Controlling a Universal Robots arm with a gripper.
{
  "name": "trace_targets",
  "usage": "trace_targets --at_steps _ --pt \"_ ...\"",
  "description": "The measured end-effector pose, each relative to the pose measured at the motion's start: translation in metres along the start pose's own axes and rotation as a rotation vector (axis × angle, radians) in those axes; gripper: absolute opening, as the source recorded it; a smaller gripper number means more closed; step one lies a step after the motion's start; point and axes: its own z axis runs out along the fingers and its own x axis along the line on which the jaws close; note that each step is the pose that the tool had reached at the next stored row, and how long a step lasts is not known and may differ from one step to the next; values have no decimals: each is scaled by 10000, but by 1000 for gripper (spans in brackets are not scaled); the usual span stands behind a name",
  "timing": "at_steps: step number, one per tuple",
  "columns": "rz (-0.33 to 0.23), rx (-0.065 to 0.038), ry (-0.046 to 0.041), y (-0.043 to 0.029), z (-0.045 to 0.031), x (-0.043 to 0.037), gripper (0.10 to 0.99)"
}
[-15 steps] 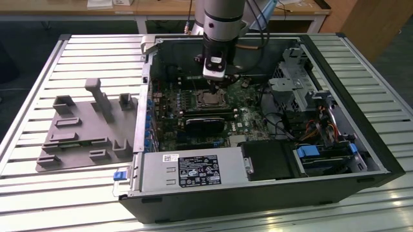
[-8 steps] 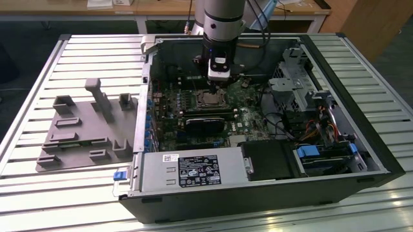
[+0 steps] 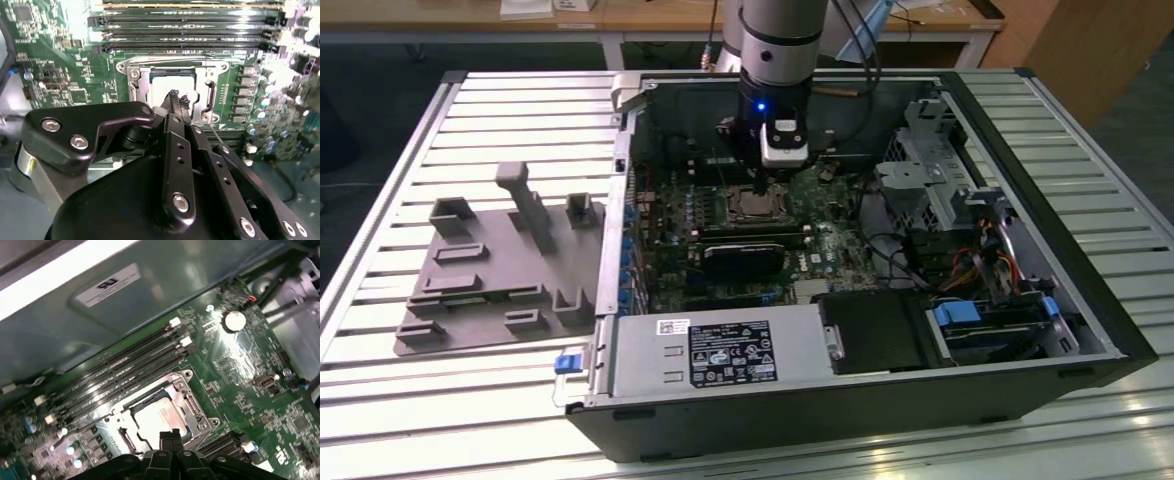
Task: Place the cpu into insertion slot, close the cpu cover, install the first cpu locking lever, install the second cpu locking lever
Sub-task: 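Close the cpu cover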
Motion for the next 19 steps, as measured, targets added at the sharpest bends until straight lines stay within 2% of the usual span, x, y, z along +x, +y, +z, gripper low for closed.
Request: trace_targets --at_steps 8,11,14,17,19 --pt "-1446 21 20 0 4 0 106" --pt "-1941 -10 44 0 6 -1 106" --pt "-2286 -144 112 0 11 0 106" --pt "-2488 -402 229 0 15 0 106" --pt "-2592 -436 207 -5 21 -1 106"
